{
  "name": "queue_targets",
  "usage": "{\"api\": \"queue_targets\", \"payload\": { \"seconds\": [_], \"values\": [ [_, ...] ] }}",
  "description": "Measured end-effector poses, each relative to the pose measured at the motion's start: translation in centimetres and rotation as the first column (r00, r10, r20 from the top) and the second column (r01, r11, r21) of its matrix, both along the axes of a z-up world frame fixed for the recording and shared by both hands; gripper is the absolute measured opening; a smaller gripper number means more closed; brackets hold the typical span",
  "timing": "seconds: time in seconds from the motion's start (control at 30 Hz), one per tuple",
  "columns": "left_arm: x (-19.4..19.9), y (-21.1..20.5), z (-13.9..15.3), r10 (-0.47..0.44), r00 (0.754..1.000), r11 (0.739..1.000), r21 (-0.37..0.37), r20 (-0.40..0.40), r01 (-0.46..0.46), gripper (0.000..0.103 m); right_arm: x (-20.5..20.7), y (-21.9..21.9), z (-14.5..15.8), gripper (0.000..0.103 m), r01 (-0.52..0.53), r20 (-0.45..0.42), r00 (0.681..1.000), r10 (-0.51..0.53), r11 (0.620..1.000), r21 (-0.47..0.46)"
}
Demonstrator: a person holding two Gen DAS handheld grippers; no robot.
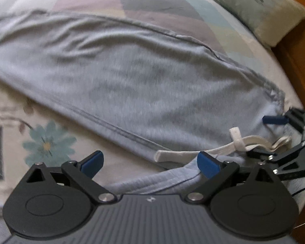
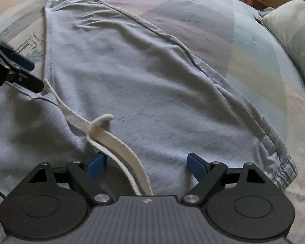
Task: Fold clothes
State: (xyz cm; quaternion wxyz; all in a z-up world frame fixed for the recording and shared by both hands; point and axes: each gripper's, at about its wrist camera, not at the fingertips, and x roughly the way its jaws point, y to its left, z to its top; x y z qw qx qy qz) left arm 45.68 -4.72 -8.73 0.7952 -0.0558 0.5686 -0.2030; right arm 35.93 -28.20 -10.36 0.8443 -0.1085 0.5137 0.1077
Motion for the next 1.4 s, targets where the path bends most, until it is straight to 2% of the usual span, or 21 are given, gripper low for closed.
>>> {"api": "queue_targets", "payload": {
  "seconds": [0.13,0.27,0.43,0.47,0.57,0.67,0.7,0.73,0.77,0.83,0.87,1.0,1.1,1.23,1.3,1.4],
  "values": [
    [1.0,-0.1,-1.1,0.031,0.997,0.995,-0.093,-0.077,-0.038,0.098,0.1,0.1,0.0,0.09,0.002,0.004,1.0,-0.002,1.0,-0.005],
    [1.8,-1.1,-1.4,0.022,0.997,0.995,-0.091,-0.072,-0.028,0.099,0.1,0.2,-0.1,0.09,0.001,0.02,1.0,-0.001,0.999,-0.039],
    [2.5,-1.7,-1.3,0.014,0.998,0.995,-0.102,-0.069,-0.021,0.099,0.5,-1.2,1.1,0.09,0.116,0.115,0.988,-0.105,0.989,-0.087],
    [2.5,-1.7,-1.3,0.014,0.997,0.995,-0.103,-0.07,-0.021,0.099,0.7,-1.7,1.3,0.09,0.131,0.111,0.986,-0.124,0.989,-0.063],
    [2.4,-1.9,-1.3,0.002,0.998,0.996,-0.093,-0.065,-0.008,0.099,0.8,-2.1,1.1,0.09,0.088,0.039,0.995,-0.089,0.996,0.025],
    [2.5,-2.1,-1.3,-0.003,0.998,0.996,-0.085,-0.068,-0.002,0.099,0.1,-0.7,0.6,0.09,-0.007,0.051,0.999,0.009,1.0,-0.029],
    [2.6,-2.1,-1.3,-0.002,0.997,0.996,-0.086,-0.072,-0.005,0.099,0.0,-0.2,0.3,0.087,-0.032,0.056,0.998,0.035,0.998,-0.051],
    [2.7,-2.1,-1.2,0.001,0.997,0.996,-0.09,-0.076,-0.008,0.099,0.0,0.1,0.1,0.072,-0.051,0.055,0.997,0.055,0.997,-0.063],
    [2.8,-2.0,-1.2,0.003,0.997,0.995,-0.095,-0.081,-0.011,0.099,0.2,0.3,0.0,0.062,-0.064,0.053,0.996,0.068,0.996,-0.058],
    [2.9,-1.9,-1.3,0.007,0.996,0.995,-0.103,-0.087,-0.016,0.099,0.8,0.2,0.4,0.02,-0.082,0.047,0.995,0.083,0.996,-0.021],
    [2.8,-1.8,-1.3,0.008,0.996,0.994,-0.105,-0.088,-0.017,0.099,1.2,0.2,0.7,0.012,-0.089,0.047,0.995,0.09,0.996,-0.015],
    [2.6,-1.6,-1.3,0.015,0.996,0.994,-0.11,-0.084,-0.024,0.1,2.5,-0.6,2.2,0.01,-0.072,0.079,0.994,0.071,0.997,0.013],
    [2.7,-1.5,-1.3,0.023,0.996,0.993,-0.114,-0.086,-0.033,0.1,3.2,-2.2,3.2,0.012,-0.032,0.046,0.999,0.025,0.988,0.148],
    [2.9,-1.3,-1.4,0.031,0.995,0.991,-0.128,-0.094,-0.043,0.1,2.8,-3.2,3.4,0.016,-0.054,-0.06,0.995,0.081,0.932,0.358],
    [2.9,-1.1,-1.4,0.045,0.994,0.988,-0.141,-0.101,-0.059,0.1,2.0,-2.6,3.0,0.018,-0.066,-0.099,0.989,0.108,0.929,0.364],
    [3.0,-0.9,-1.5,0.058,0.993,0.985,-0.155,-0.106,-0.075,0.1,0.4,-1.8,2.5,0.033,-0.062,-0.143,0.982,0.122,0.928,0.367]
  ]
}}
